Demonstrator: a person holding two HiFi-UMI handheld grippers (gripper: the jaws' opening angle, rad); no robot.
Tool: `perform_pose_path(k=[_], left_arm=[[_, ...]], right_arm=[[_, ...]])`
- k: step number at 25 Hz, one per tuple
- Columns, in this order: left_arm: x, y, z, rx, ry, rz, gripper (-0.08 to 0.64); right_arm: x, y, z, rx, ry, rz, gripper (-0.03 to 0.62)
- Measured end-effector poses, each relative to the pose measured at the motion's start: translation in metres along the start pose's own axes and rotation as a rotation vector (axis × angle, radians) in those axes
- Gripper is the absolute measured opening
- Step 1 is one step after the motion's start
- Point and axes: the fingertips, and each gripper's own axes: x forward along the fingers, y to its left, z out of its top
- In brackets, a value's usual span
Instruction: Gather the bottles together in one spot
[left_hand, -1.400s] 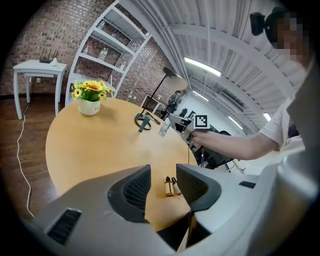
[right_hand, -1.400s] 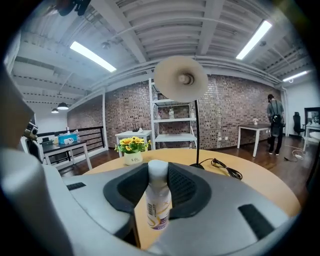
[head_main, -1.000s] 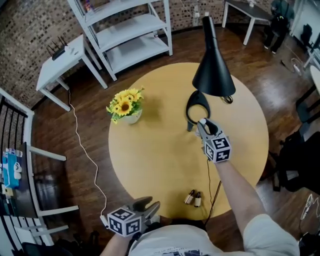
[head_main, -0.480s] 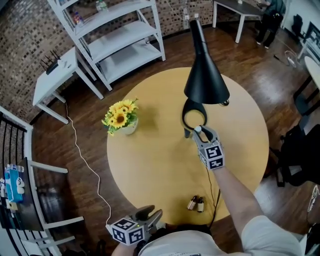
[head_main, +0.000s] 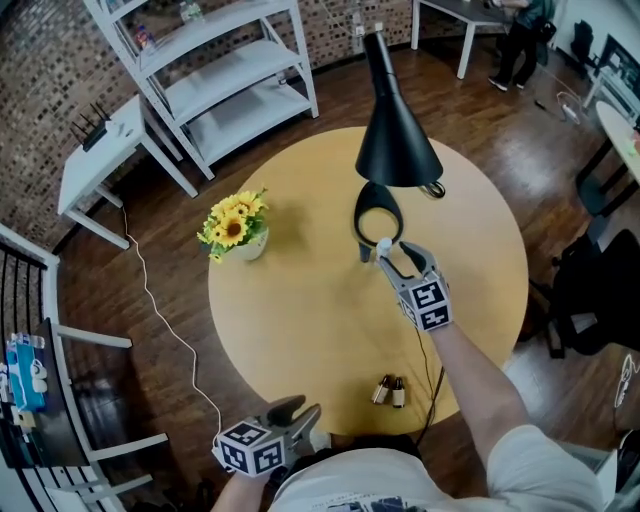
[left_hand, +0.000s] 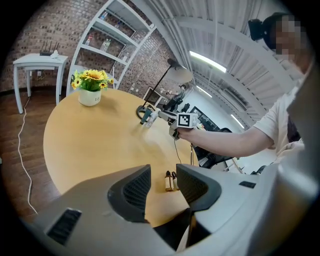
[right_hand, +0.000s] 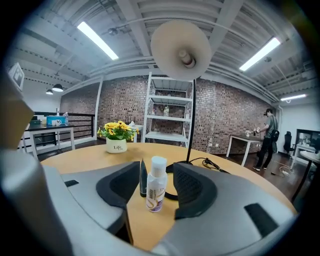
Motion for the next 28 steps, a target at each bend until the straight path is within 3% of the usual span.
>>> perform_pose_path(k=[4,9,18,24,28], left_arm=[[-0.004,-0.004,0.004,0.035,-0.019,-0.031,0.163],[-0.024,-0.011,0.004,0.091,-0.052,-0.082,0.163],[-0.088,-0.031,-0.010,0.168,-0.151,-0.201,0.164],[-0.140,-0.031,-0.034,0.207,-0.221,-0.164,0.164],[-0.172,-0.031,-0.060,0.230,-0.221,-0.148,0.164]], right_arm=[[-0.047,0.011,0.011,-0.011,0.008,-0.017,0.235],[-0.129,0.055,0.028,0.019,0.021,-0.053,0.235],[-0.291,0.183,0.033,0.170,0.067,-0.052,0.236],[-0.381,0.252,0.026,0.204,0.099,-0.137,0.236],[-0.419,0.301,0.016,0.252,0.118,-0.174,0.235]])
